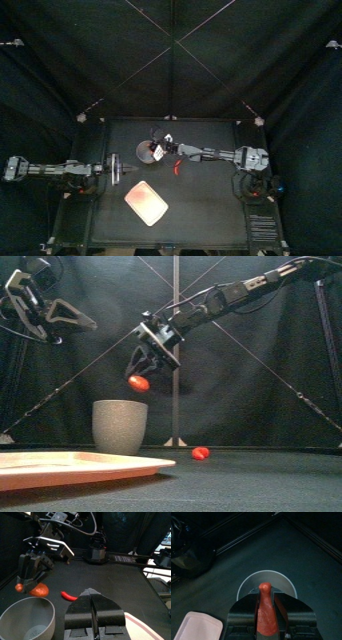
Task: Pick the drumstick then place it in the grey bowl
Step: Drop drumstick in the grey bowl and return to neutral
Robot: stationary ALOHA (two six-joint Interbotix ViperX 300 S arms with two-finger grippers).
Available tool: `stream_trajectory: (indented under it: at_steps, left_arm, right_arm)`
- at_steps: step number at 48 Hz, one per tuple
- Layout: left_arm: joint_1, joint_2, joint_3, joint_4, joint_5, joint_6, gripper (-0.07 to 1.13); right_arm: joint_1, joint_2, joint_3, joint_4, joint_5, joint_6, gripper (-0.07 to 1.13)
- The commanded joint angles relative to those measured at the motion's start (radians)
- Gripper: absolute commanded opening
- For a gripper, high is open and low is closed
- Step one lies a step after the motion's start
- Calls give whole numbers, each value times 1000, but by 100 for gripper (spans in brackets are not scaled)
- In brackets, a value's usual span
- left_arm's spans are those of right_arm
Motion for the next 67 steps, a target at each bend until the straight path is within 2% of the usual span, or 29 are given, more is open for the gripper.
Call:
stream_trajectory:
  at_steps: [1,11,16,28,45,52,59,67]
  left_arm:
    - [3,3,-11,-2,-9,0,-2]
    - [3,3,-11,-2,-9,0,-2]
    - [2,2,-9,-2,-9,0,-2]
    - [2,3,-2,-2,-8,0,-2]
    - [9,0,-2,-2,-32,5,-2]
    - [12,-3,-3,-2,-48,5,-2]
    - [15,-5,0,-2,-49,5,-2]
    - [17,-6,-6,-2,-51,5,-2]
  right_arm:
    - [-2,2,-58,-8,0,-2,59]
    - [0,32,-74,-60,18,0,84]
    - [-2,29,-66,-63,20,3,93]
    - [6,-100,83,-74,-29,-3,93]
    - [17,-379,541,-115,-477,-3,93]
    - [20,-474,672,-141,-588,-6,93]
    - [32,-574,788,-192,-644,-5,93]
    - [44,-663,873,-192,-655,-2,93]
